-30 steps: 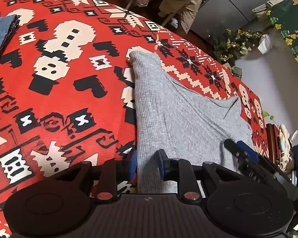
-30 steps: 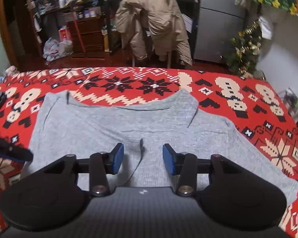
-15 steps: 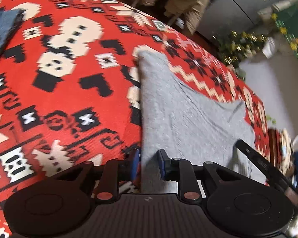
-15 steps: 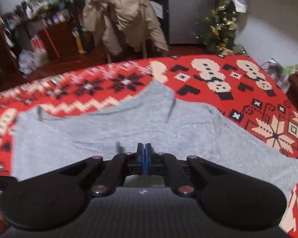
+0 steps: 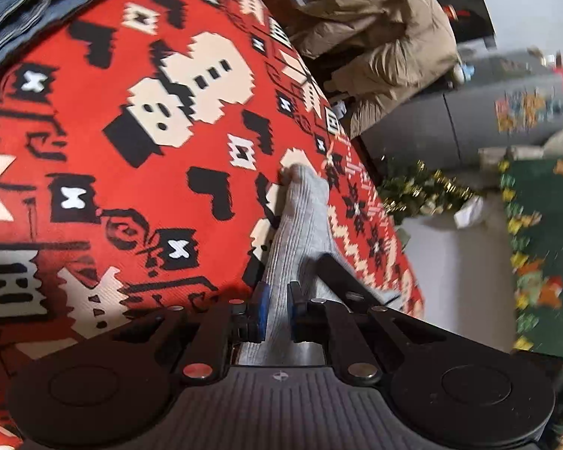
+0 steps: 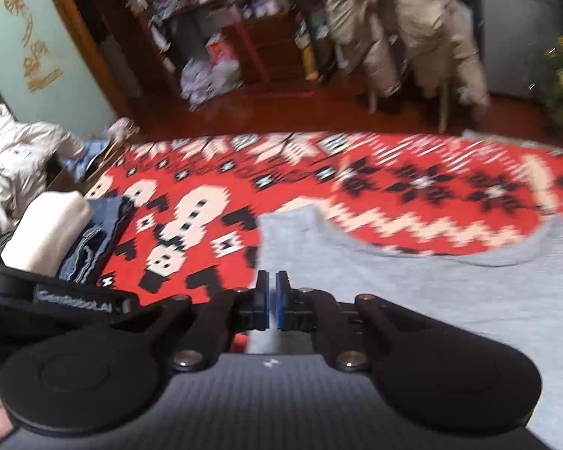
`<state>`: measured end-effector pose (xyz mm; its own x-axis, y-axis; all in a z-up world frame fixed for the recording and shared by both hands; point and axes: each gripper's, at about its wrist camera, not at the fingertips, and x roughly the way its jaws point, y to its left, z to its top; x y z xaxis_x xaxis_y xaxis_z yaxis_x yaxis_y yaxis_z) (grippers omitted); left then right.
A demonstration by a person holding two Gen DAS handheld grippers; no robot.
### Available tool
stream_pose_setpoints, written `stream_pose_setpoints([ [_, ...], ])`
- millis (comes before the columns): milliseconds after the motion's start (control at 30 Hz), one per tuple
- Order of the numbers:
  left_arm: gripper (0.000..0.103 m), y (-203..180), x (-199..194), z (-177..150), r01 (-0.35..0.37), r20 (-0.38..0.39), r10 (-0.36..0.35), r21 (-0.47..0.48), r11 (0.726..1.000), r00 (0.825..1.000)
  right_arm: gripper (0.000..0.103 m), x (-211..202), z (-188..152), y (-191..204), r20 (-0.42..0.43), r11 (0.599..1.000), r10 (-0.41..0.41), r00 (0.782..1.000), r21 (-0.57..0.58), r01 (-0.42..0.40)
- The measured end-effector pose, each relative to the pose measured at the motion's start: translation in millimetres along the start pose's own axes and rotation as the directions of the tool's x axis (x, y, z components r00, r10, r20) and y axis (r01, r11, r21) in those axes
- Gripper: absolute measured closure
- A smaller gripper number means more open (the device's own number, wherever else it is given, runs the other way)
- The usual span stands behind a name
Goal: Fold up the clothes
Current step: 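Pinch the shirt side with both grippers, tuck it inward, then open them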
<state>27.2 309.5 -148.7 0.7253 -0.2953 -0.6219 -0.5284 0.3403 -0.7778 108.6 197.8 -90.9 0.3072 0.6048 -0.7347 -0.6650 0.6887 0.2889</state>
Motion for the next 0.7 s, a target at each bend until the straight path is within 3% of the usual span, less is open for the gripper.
stream_pose_setpoints([
  [67,0.095,4,-4,3,0.023,0.009,-0.022,-0.029,0.999,1.000,0.101,20,0,0,-0.045,1.000,-0.024,0.999,-0.006,0.024],
  [233,0.095,10,-3,9,0.038,0.004,-0.038,-0.089,0.995,0.999,0.099,23,-1,-1,-0.050,1.000,-0.020,0.999,-0.010,0.019],
  [367,0.095,12,-7,9,0.045,0.011,-0.044,-0.089,0.995,0.999,0.099,23,11,1,-0.013,0.999,-0.043,0.999,-0.017,0.042],
  [533,0.095,13,-8,11,0.033,0.012,-0.032,-0.093,0.995,0.999,0.098,45,21,-2,-0.061,0.998,-0.066,0.996,0.011,0.067],
  [700,0.095,17,-7,11,0.025,0.009,-0.024,-0.101,0.995,1.000,0.097,50,39,3,-0.036,0.998,-0.070,0.997,0.002,0.071],
])
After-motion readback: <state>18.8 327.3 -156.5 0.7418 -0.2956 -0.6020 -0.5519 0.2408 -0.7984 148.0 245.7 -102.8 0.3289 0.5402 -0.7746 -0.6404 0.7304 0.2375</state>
